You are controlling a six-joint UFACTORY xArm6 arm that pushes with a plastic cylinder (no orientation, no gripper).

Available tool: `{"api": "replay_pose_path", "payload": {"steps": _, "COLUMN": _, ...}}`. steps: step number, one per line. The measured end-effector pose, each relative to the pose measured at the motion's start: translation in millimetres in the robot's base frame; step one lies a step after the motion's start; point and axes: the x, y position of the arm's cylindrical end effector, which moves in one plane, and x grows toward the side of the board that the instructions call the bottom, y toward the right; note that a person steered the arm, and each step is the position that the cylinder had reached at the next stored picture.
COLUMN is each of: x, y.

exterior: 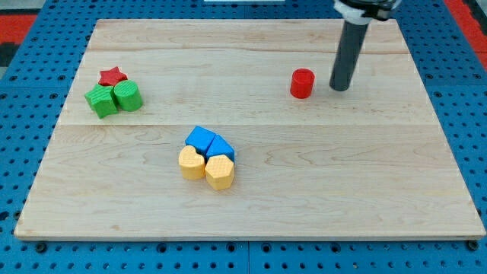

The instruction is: Move the red circle into the top right side of the green circle

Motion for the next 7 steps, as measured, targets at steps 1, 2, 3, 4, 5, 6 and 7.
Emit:
{"api": "replay_pose_path", "payload": {"steps": 1, "x": 4, "y": -64}}
{"api": "replay_pose_path", "payload": {"steps": 2, "x": 9, "y": -152}}
{"api": "replay_pose_path", "payload": {"steps": 3, "x": 1, "y": -151}}
{"api": "replay_pose_path", "payload": {"steps": 4, "x": -1, "y": -129}}
{"api": "replay_pose_path", "payload": {"steps": 5, "x": -1, "y": -175}}
{"api": "replay_pose_path", "payload": {"steps": 6, "x": -15, "y": -184}}
{"api": "replay_pose_path", "payload": {"steps": 7, "x": -26, "y": -179}}
